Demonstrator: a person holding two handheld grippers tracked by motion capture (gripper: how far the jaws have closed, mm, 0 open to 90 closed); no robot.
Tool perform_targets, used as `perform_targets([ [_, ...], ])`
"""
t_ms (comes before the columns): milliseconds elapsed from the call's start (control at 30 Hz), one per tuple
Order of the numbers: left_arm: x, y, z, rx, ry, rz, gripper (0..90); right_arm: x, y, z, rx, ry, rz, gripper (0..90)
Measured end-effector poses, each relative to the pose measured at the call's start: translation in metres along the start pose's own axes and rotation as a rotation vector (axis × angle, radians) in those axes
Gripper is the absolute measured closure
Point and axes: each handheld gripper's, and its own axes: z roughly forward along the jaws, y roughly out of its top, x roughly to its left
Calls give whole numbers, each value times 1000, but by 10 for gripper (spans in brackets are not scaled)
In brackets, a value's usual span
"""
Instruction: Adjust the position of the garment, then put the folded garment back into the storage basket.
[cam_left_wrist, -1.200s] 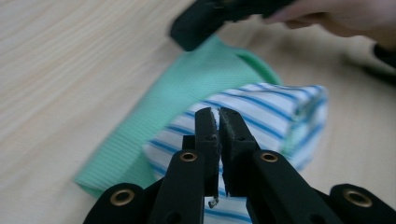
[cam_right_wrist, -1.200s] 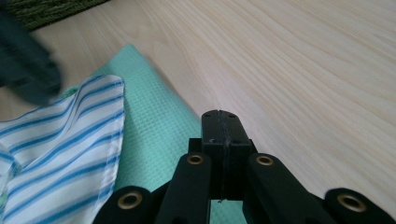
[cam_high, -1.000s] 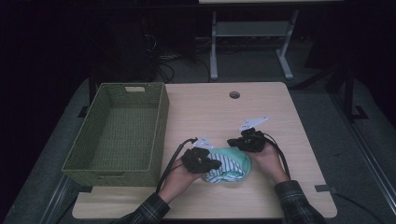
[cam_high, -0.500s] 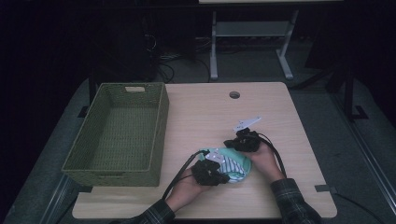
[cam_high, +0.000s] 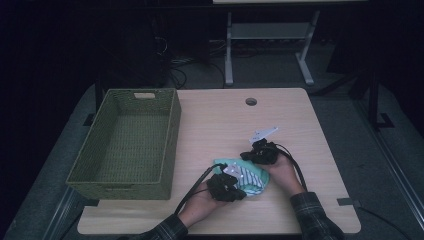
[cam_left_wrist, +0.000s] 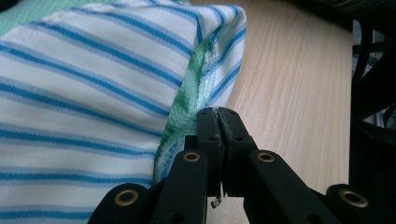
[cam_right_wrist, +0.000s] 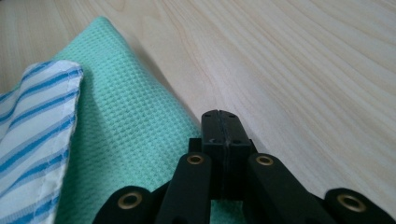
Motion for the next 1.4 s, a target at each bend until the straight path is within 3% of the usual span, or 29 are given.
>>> perform_targets([
  [667,13,-4,-7,26,56,-4,877,-5,-11,-11,7,-16,12,899],
  [967,22,-7,-13,14,86,-38,876,-7,-18,-19,9,-24,21,899],
  [1100,27,-8,-17,33,111,-16,875,-5,-22,-25,10,-26,23,899],
  [1400,36,-10,-22,35,146,-32,868,1,-31,-37,20,-26,24,899],
])
